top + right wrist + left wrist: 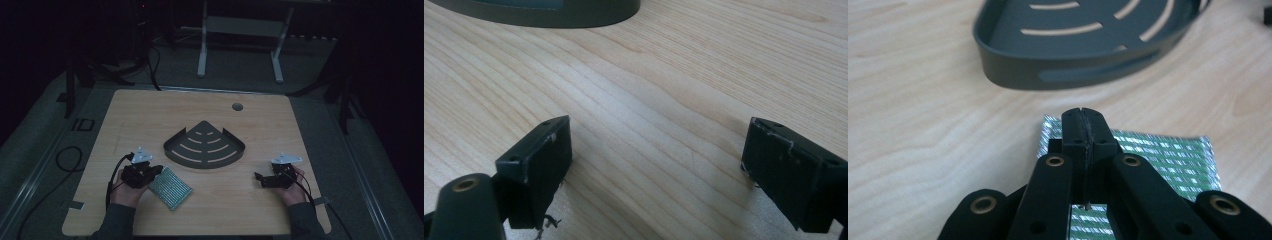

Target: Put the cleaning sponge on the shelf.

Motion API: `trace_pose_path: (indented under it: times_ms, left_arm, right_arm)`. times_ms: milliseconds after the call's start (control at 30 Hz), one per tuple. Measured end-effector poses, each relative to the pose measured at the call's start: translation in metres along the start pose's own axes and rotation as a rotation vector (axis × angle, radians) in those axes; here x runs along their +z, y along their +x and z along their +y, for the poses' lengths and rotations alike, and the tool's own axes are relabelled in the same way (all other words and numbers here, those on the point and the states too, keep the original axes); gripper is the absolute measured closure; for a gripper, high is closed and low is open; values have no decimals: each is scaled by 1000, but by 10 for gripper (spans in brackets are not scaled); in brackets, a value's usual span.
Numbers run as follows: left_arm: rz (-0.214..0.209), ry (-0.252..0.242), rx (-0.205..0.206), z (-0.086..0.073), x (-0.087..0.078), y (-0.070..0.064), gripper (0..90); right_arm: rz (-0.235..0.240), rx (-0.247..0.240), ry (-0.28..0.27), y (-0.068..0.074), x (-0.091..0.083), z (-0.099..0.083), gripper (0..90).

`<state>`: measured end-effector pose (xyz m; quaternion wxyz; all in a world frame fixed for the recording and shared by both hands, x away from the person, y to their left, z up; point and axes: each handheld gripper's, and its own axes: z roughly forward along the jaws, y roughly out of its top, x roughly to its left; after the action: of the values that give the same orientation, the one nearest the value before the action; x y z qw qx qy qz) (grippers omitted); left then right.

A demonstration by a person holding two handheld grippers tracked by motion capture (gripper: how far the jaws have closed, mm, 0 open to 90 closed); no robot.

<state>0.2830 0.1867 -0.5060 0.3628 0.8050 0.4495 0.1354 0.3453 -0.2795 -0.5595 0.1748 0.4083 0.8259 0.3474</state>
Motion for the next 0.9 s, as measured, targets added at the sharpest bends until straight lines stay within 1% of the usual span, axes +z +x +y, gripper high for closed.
trace_pose_path:
  times_ms: [133,367,567,633,733,800,900]
  left_arm:
    - [-8,20,12,-6,-1,-7,899]
    - [-21,50,-2,-18,-1,-14,899]
    - [-33,82,4,-25,4,-20,899]
    - [-29,98,6,-26,6,-21,900]
    - [-20,115,-3,-28,8,-19,900]
    - [-20,118,-18,-28,8,-17,900]
    - [-9,120,-25,-28,8,-15,900]
  right_arm:
    - [0,0,0,0,0,0,123]
    - [0,1,0,0,0,0,123]
    - [0,0,0,0,0,0,123]
    - [-1,0,0,0,0,0,125]
    - [-1,0,0,0,0,0,124]
    - [-1,0,-1,0,0,0,125]
    - [-1,0,-1,0,0,0,125]
